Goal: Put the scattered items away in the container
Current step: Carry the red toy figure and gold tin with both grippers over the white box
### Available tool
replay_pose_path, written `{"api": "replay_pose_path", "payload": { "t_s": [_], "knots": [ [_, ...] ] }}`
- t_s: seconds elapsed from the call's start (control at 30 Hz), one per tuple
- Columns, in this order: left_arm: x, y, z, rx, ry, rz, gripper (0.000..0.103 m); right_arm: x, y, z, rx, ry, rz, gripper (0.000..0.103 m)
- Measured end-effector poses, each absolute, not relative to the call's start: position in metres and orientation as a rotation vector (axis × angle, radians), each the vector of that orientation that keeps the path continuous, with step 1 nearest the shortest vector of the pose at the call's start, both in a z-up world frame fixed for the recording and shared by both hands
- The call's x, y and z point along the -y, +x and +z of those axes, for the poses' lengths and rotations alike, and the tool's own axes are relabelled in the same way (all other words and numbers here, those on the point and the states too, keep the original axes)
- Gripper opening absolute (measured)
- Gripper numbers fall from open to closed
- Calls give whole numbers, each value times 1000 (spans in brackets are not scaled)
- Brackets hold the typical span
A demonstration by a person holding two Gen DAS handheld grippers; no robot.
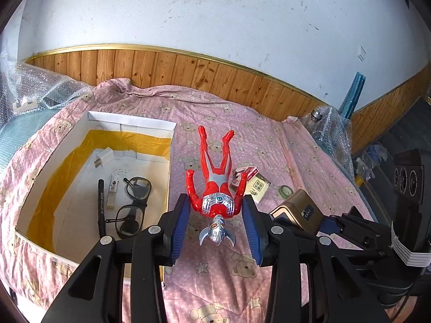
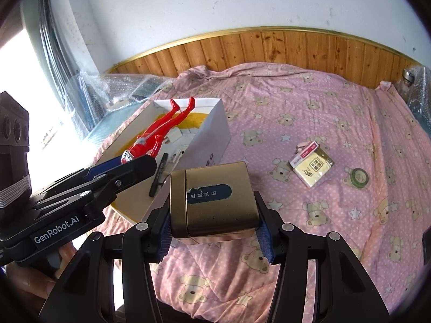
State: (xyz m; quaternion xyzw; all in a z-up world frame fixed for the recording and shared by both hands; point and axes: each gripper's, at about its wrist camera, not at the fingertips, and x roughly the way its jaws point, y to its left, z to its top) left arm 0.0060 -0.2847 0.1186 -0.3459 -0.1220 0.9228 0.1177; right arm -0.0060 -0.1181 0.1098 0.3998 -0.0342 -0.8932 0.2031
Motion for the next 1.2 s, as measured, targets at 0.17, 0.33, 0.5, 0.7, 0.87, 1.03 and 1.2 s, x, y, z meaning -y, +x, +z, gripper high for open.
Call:
{"api": "replay_pose_path", "payload": {
  "t_s": [0.17,0.33,0.5,0.7,0.87,1.03,1.2],
  "knots": [
    [301,9,120,395,-1001,2717,41,134,-8,116,72,1099,-2478,55],
    [322,10,120,437,-1000,2738,41,151,-12,119,51,1091,-2456,55],
    [344,10,117,477,-1005,2760,41,169,-17,122,26,1086,-2435,55],
    [370,8,112,527,-1014,2783,41,190,-22,124,-4,1079,-2411,55],
    [390,6,105,563,-1036,2797,41,209,-27,124,-32,1077,-2388,55],
    [408,2,97,597,-1064,2807,41,227,-32,123,-54,1074,-2366,55],
    [425,-2,91,628,-1087,2817,41,241,-39,120,-67,1080,-2346,55]
  ]
}}
